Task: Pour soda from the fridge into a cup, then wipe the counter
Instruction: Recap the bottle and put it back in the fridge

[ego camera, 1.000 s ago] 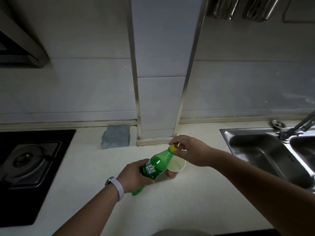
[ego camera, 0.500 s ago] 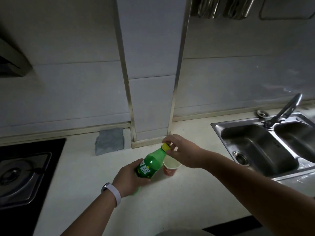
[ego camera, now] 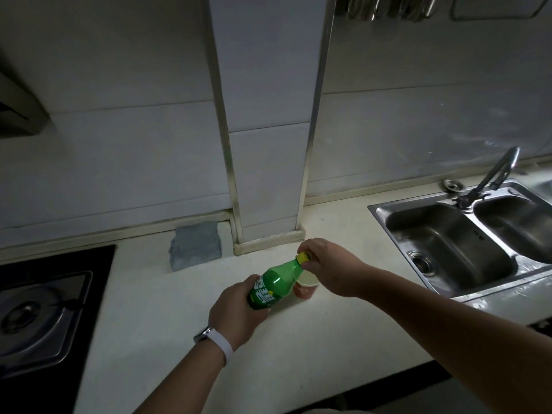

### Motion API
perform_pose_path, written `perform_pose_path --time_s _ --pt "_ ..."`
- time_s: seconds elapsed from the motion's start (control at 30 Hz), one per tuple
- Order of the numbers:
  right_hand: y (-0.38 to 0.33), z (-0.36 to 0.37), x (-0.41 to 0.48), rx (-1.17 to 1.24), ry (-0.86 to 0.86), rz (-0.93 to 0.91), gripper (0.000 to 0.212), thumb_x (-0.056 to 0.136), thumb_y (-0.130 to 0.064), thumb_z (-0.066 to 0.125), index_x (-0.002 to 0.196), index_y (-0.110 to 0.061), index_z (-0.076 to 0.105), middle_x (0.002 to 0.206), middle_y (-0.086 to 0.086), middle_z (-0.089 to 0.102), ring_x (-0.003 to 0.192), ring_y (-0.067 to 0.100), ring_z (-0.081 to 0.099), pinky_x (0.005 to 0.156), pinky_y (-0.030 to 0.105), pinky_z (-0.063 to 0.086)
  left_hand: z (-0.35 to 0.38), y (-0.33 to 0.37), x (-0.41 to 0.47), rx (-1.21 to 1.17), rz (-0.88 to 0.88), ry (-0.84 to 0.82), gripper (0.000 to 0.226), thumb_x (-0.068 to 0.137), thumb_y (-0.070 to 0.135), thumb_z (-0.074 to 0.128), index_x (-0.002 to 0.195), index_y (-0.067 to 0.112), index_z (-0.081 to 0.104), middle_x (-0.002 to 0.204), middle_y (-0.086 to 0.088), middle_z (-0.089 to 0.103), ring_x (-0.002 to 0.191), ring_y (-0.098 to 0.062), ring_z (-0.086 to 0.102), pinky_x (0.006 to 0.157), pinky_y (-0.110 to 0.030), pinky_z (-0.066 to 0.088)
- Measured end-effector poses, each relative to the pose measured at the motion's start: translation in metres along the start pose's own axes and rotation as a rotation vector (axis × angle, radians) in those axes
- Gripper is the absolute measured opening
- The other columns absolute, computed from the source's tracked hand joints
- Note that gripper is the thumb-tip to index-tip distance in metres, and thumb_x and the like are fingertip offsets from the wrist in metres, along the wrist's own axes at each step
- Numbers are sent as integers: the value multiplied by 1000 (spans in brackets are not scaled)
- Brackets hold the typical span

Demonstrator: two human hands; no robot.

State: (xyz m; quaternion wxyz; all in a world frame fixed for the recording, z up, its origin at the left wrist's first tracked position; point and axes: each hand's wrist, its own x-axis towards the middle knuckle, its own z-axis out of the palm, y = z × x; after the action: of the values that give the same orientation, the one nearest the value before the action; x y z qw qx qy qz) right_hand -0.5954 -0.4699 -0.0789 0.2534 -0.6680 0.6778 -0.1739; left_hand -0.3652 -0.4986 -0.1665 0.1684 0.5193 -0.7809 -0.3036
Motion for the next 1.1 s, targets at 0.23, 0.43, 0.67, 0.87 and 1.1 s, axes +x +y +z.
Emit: perform_pose_path --time_s 0.23,0.43,0.67,0.87,1.1 --pt "14 4 2 93 9 6 14 95 -22 60 108 -26 59 89 -13 54 77 5 52 63 16 37 5 5 -5 155 -4 111 67 77 42 76 138 35 49 118 6 66 110 -20 57 76 -31 52" --pt "26 -14 4 350 -26 -44 36 93 -33 63 128 -35 52 99 -17 59 83 1 60 67 13 43 6 26 -2 -231 -155 23 57 65 34 84 103 63 54 92 28 71 84 5 66 67 -17 55" --pt "56 -28 -2 616 -128 -22 21 95 -31 61 114 -36 57 106 -12 66 94 4 65 78 17 52 13 68 13 -700 -371 313 44 69 5 87 101 28 68 90 14 77 83 -9 73 63 -14 53" --pt "77 4 -2 927 -342 132 18 93 -25 64 110 -21 65 102 7 69 89 19 66 88 42 53 12 114 5 -846 -375 491 56 59 20 88 111 22 67 100 3 78 93 -14 73 80 -30 55" --pt "60 27 1 1119 -658 237 24 97 -27 58 114 -11 65 114 14 70 109 29 66 92 35 51 1 131 -32 -915 -373 649 55 61 14 84 113 15 65 104 -5 77 98 -21 72 83 -34 58"
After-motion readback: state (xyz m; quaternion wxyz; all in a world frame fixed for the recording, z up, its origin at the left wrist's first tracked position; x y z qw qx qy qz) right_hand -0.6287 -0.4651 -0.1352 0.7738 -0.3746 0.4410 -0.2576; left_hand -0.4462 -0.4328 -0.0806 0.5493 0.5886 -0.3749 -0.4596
